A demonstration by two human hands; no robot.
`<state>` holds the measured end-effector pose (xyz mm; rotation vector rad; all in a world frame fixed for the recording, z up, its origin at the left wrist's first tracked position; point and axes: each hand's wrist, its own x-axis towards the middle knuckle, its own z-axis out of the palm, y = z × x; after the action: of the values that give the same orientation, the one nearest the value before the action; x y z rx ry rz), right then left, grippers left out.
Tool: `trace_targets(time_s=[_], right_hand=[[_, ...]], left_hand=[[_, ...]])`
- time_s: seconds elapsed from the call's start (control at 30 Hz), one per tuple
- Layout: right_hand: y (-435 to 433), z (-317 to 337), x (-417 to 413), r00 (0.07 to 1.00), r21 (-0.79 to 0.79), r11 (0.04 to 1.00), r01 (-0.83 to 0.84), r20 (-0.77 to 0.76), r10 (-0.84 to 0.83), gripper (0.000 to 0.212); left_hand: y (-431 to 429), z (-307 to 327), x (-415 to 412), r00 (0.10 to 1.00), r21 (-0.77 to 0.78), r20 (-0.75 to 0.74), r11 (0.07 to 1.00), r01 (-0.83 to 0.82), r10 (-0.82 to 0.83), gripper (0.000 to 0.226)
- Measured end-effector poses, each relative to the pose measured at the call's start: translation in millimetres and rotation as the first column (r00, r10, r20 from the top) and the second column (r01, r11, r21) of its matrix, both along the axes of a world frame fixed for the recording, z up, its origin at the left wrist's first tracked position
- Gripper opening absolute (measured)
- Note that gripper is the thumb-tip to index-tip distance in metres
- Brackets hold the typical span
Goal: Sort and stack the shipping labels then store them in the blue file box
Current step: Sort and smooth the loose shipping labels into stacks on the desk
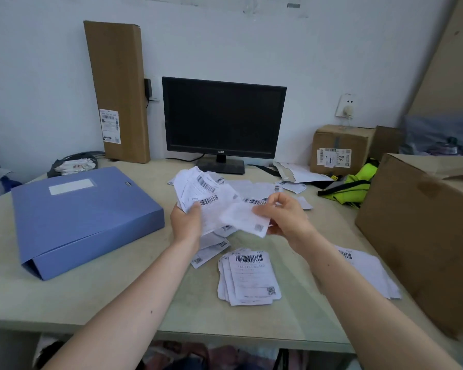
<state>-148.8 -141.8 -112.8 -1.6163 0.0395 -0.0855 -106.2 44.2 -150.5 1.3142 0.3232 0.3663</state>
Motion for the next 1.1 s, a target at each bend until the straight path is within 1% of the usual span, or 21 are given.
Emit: trace_targets(time_s=[0.07, 0.13, 0.2, 0.27, 0.33, 0.37, 0.4, 0.43, 0.47, 0.5, 0.53, 0.57, 0.6, 0.67, 0.7, 0.73, 0.8, 0.9, 0.93, 1.03, 1.1], right_hand=[[-7, -7, -5, 0.987, -0.116, 0.987, -0.113, -0.129, 0.098, 0.03], [-11, -11, -12, 0.954, -0.211, 0.953, -0.217, -0.253, 0.161, 0.036], [-10, -14, -18, 0.93, -0.339, 0.895, -0.291, -0.318, 0.183, 0.041], [-7, -20, -22, 0.926, -0.487, 0.81, -0.326, -0.338, 0.17, 0.041], [-3, -28, -22, 0.933, -0.637, 0.7, -0.323, -0.337, 0.124, 0.044], [-1, -29, -22, 0.953, -0.692, 0.669, -0.27, -0.293, 0.082, 0.044], [1, -29, -21, 0.982, -0.715, 0.682, -0.153, -0.187, 0.025, 0.038], [3, -26, -21, 0.999, -0.683, 0.73, 0.015, -0.027, -0.045, 0.027], [5, -22, -21, 0.982, -0.586, 0.789, 0.186, 0.144, -0.125, 0.014], [8, -15, -21, 0.948, -0.463, 0.837, 0.291, 0.26, -0.186, 0.004], [12, -8, -22, 0.928, -0.37, 0.874, 0.314, 0.313, -0.201, 0.003], [18, -2, -22, 0.931, -0.335, 0.898, 0.284, 0.32, -0.176, 0.008], [23, 1, -21, 0.945, -0.349, 0.906, 0.239, 0.299, -0.134, 0.015], [33, 1, -19, 0.965, -0.429, 0.88, 0.203, 0.241, -0.105, 0.031], [36, -1, -16, 0.965, -0.459, 0.862, 0.215, 0.233, -0.117, 0.034], [37, -5, -13, 0.964, -0.473, 0.851, 0.228, 0.234, -0.129, 0.033], [39, -8, -9, 0.968, -0.455, 0.867, 0.202, 0.228, -0.106, 0.027], [38, -10, -8, 0.983, -0.416, 0.903, 0.105, 0.182, -0.03, 0.021], [38, -11, -9, 0.987, -0.394, 0.916, 0.074, 0.162, -0.01, 0.018], [31, -13, -9, 0.995, -0.298, 0.954, 0.039, 0.101, -0.009, 0.014], [21, -14, -8, 1.0, -0.278, 0.96, 0.024, 0.01, -0.023, 0.017]], left_hand=[[4, -3, -1, 0.999, -0.003, 0.011, 0.999, -0.033, 0.033, 0.025], [7, -5, -2, 0.997, -0.018, 0.032, 0.998, -0.065, 0.066, 0.027], [10, -5, -5, 0.996, -0.042, 0.044, 0.996, -0.08, 0.081, 0.027], [11, -5, -8, 0.996, -0.065, 0.059, 0.995, -0.07, 0.074, 0.028], [10, -5, -11, 0.997, -0.078, 0.066, 0.996, -0.033, 0.038, 0.026], [9, -5, -14, 0.997, -0.086, 0.07, 0.996, -0.009, 0.015, 0.024], [8, -4, -16, 0.997, -0.09, 0.075, 0.996, 0.01, -0.003, 0.022], [7, -2, -18, 0.997, -0.089, 0.077, 0.996, 0.026, -0.019, 0.022], [6, -1, -20, 0.996, -0.085, 0.078, 0.996, 0.04, -0.034, 0.022], [5, 0, -22, 0.996, -0.084, 0.078, 0.995, 0.055, -0.049, 0.024], [4, 1, -24, 0.995, -0.078, 0.079, 0.994, 0.072, -0.066, 0.026], [2, 3, -26, 0.993, -0.072, 0.082, 0.993, 0.09, -0.084, 0.029], [0, 4, -28, 0.991, -0.069, 0.089, 0.992, 0.106, -0.1, 0.032], [-5, 7, -32, 0.987, -0.101, 0.104, 0.985, 0.137, -0.126, 0.036], [-7, 7, -33, 0.985, -0.132, 0.104, 0.98, 0.151, -0.138, 0.036], [-9, 8, -35, 0.984, -0.167, 0.098, 0.972, 0.165, -0.15, 0.036], [-10, 6, -36, 0.982, -0.246, 0.08, 0.951, 0.189, -0.174, 0.031], [-8, 4, -37, 0.978, -0.367, 0.047, 0.907, 0.207, -0.204, 0.01], [-7, 4, -36, 0.976, -0.395, 0.032, 0.895, 0.209, -0.214, 0.007], [0, 0, -31, 0.983, -0.462, 0.033, 0.87, 0.174, -0.179, 0.011], [6, -3, -24, 0.992, -0.501, 0.06, 0.856, 0.13, -0.115, 0.02]])
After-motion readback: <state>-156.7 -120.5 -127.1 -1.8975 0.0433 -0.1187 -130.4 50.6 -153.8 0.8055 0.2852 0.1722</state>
